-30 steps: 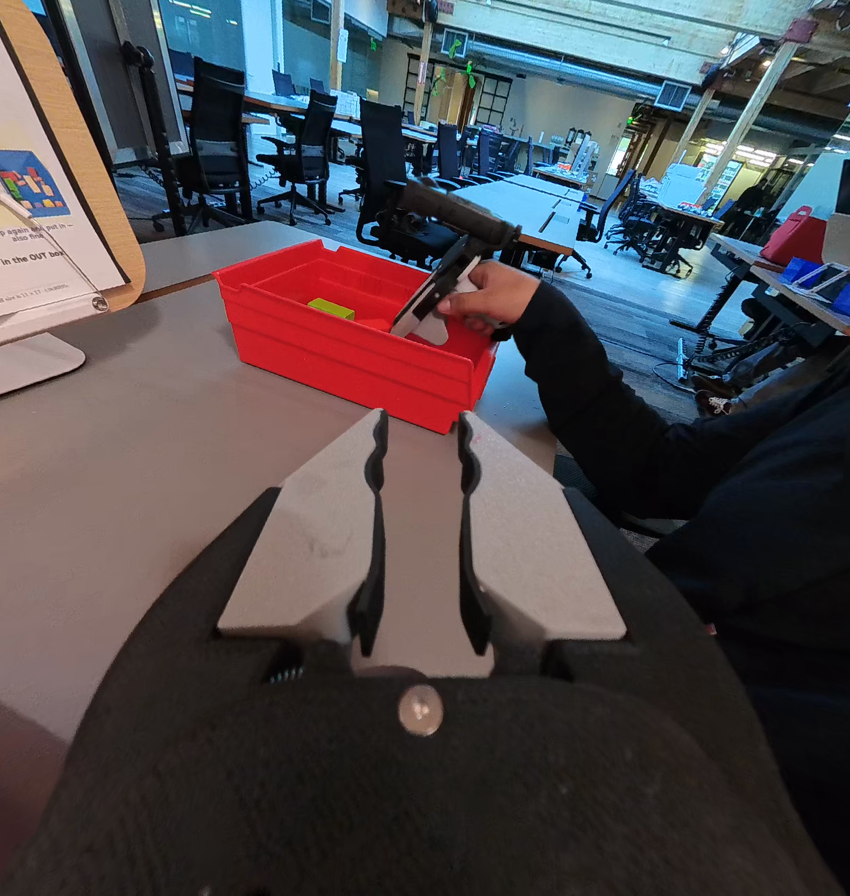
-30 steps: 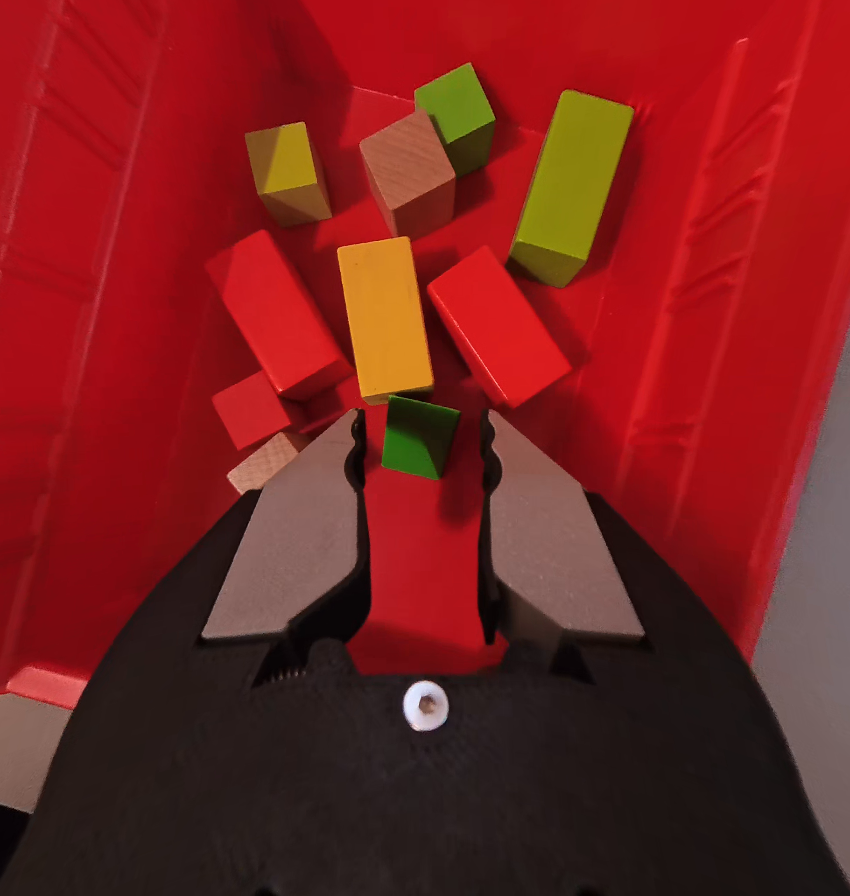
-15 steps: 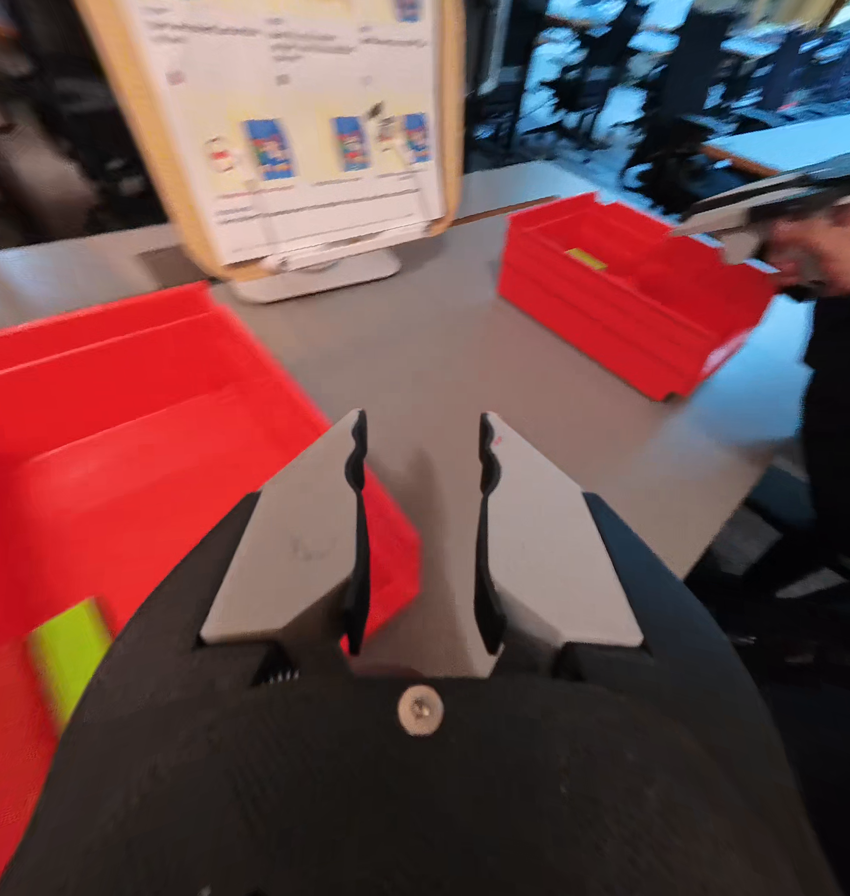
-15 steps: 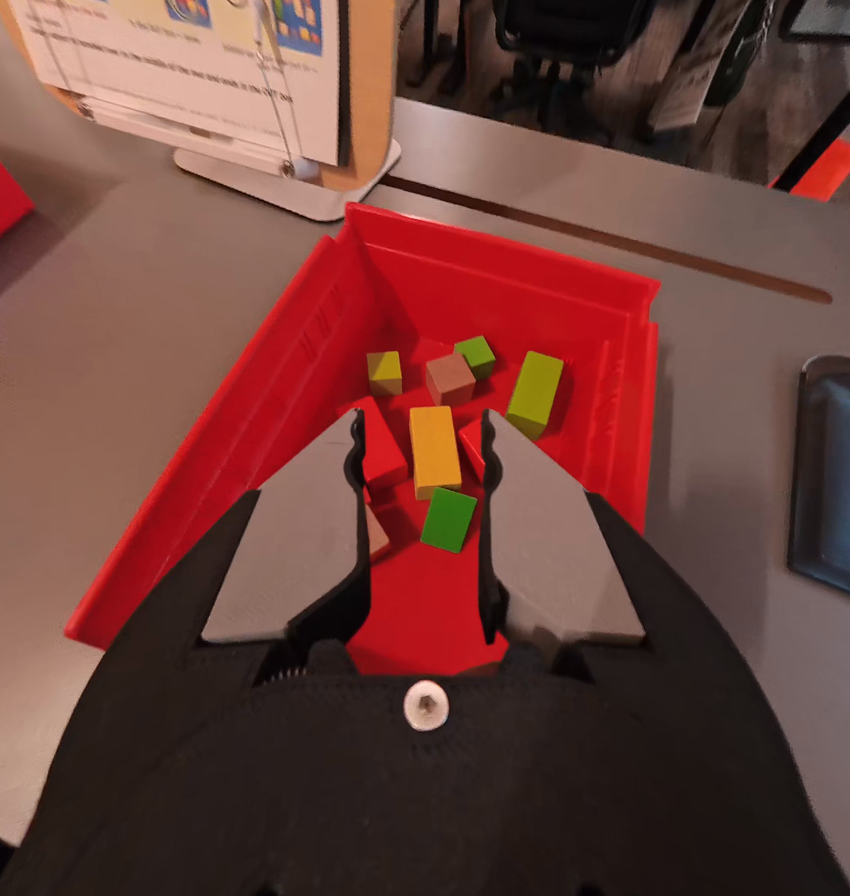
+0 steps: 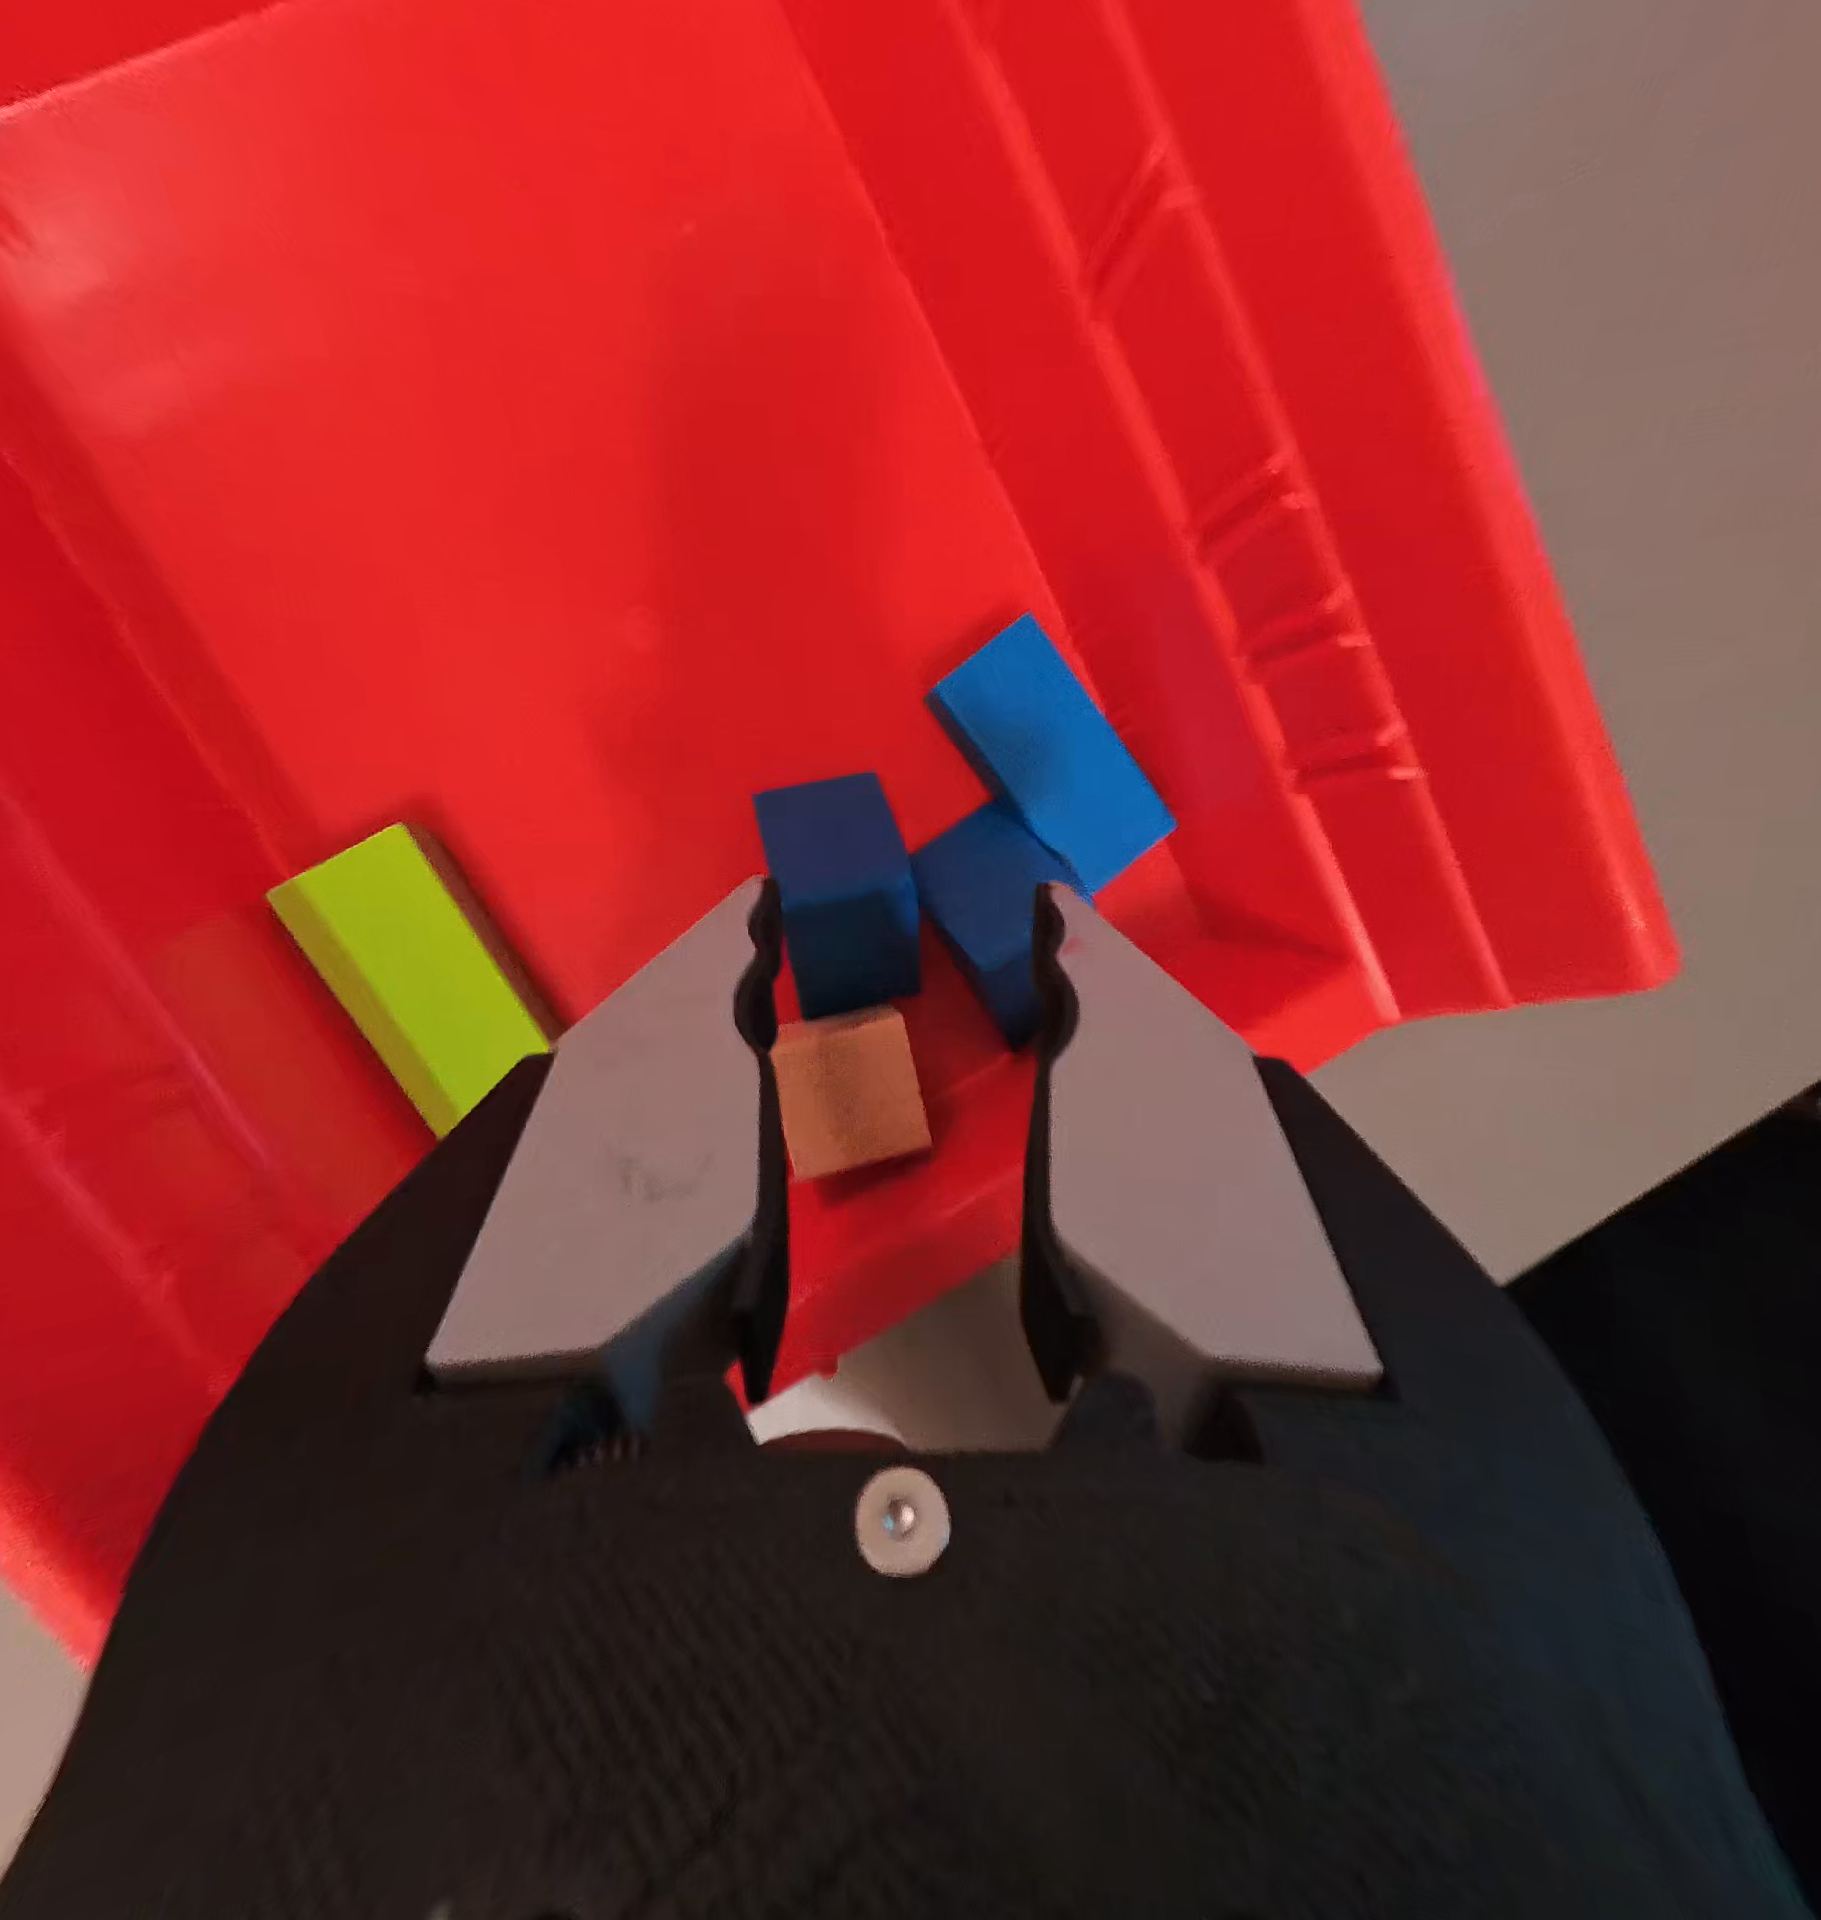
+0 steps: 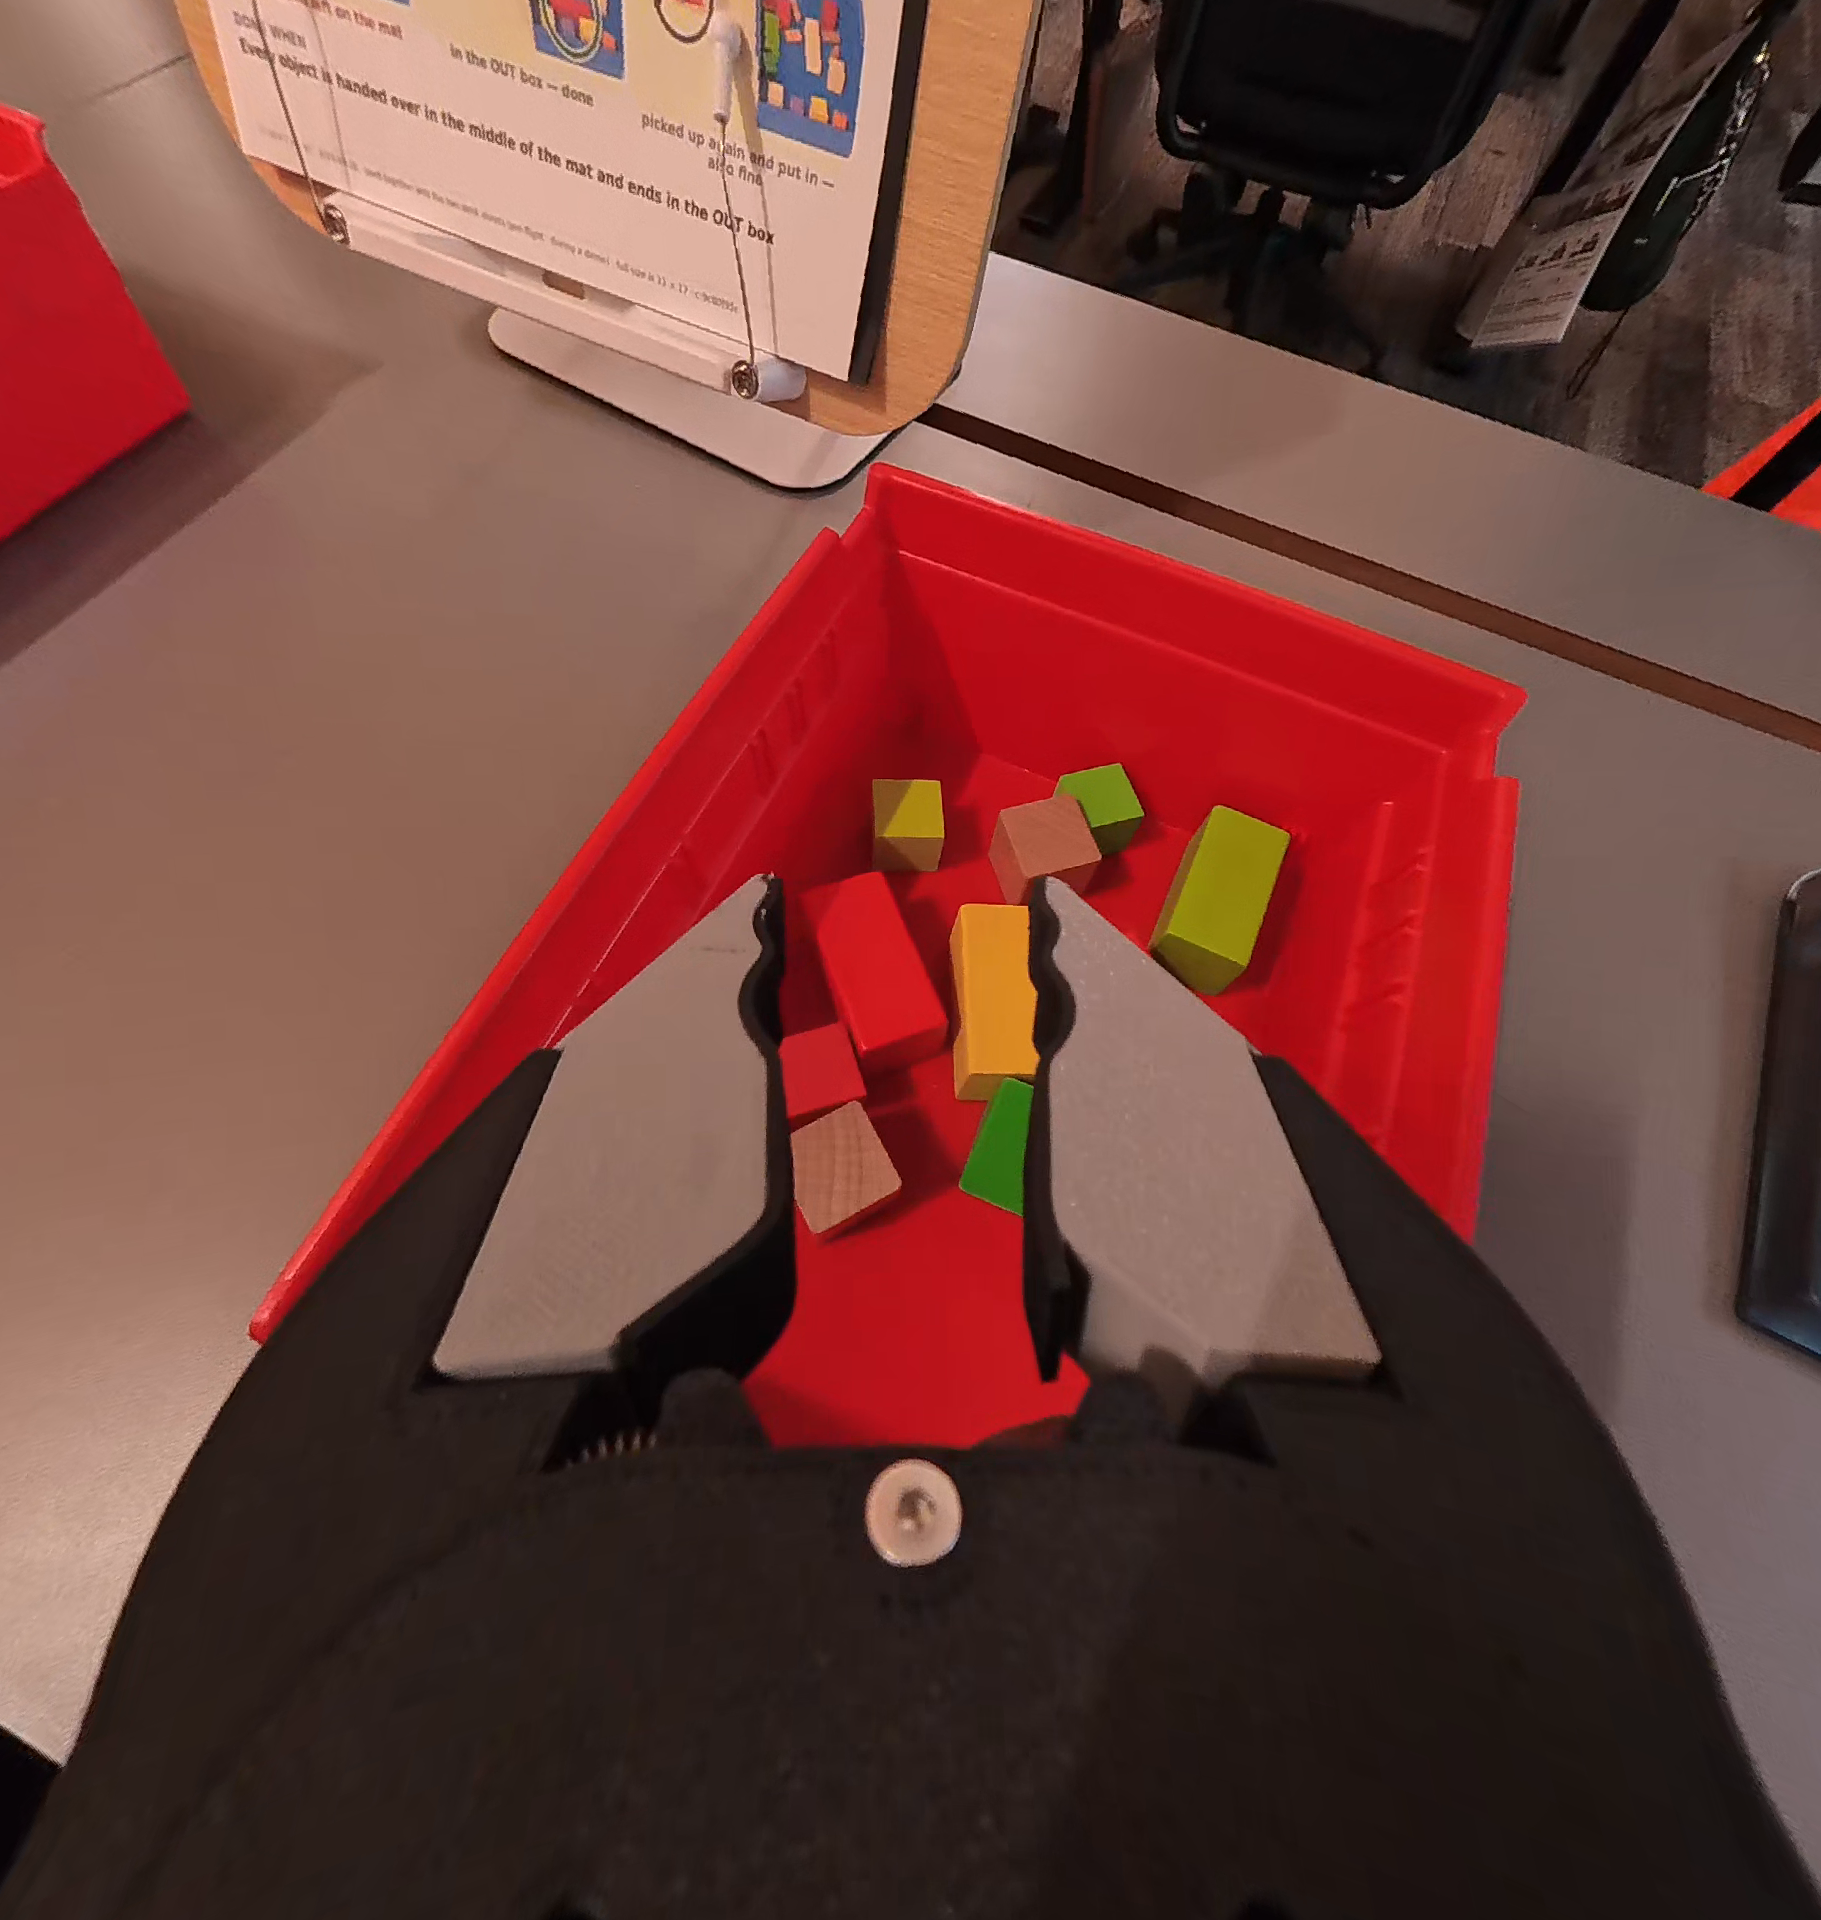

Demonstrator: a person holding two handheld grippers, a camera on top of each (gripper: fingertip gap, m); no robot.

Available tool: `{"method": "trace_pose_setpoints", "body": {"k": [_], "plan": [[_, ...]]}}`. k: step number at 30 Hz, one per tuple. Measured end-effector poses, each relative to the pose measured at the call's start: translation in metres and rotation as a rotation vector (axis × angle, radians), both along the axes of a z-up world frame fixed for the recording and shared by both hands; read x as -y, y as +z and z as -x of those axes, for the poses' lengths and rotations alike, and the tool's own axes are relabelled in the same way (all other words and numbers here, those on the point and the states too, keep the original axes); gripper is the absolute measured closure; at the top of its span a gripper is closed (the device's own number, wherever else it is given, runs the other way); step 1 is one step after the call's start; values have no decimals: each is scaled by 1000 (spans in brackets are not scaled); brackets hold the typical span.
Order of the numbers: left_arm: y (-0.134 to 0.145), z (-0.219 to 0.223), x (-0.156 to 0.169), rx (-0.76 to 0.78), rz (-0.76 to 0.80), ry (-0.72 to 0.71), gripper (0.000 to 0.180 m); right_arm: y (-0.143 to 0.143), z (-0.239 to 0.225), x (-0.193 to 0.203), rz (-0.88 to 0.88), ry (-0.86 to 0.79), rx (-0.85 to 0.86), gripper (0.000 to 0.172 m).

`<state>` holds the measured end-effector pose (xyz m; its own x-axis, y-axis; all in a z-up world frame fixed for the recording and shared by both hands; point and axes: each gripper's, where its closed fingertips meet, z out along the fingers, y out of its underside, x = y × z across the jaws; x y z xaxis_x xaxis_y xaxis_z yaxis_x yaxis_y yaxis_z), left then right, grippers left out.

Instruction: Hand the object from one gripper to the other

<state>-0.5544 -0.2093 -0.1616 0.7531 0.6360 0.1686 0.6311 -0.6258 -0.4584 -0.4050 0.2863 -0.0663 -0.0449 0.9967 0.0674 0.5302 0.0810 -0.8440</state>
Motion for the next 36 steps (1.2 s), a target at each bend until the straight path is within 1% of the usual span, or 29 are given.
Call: {"method": "trace_pose_setpoints", "body": {"k": [3,6,8,10,12,14,15,17,19,20,22,24,26,28,30,33,36], "plan": [[-18,8,6,9,87,28,138,-1,0,-2,1,-3,1,127],[-33,10,11,42,172,17,140,-1,-1,-4,4,-5,2,127],[-36,10,6,70,166,1,149,0,-1,-6,5,-8,-2,128],[-37,11,5,71,181,-17,150,1,-1,-6,8,-7,-7,128],[-36,15,6,39,209,-36,150,2,-2,-4,8,-1,-8,128],[-29,22,6,-30,216,-24,151,2,-1,2,12,18,-10,127],[-21,26,3,-73,193,-17,150,3,0,8,21,42,-13,127],[6,31,-10,-189,104,-37,151,5,2,25,56,109,-25,127],[38,27,-29,-292,-19,-70,150,9,4,51,102,209,-40,127],[55,17,-42,-314,-96,-114,150,12,4,67,123,274,-49,126],[85,-15,-74,-305,-264,-239,150,18,2,102,145,424,-73,124],[112,-61,-107,-220,-443,-410,151,23,-6,141,181,585,-92,124],[132,-99,-130,-174,-540,-543,150,27,-18,177,249,731,-86,123],[145,-134,-150,-122,-615,-666,151,31,-29,208,318,853,-77,123],[148,-163,-168,-81,-648,-758,150,35,-37,232,378,938,-80,123],[148,-190,-193,-80,-678,-820,151,45,-47,259,464,1028,-103,123],[145,-207,-210,-106,-693,-857,150,51,-52,273,509,1077,-128,122]]}}
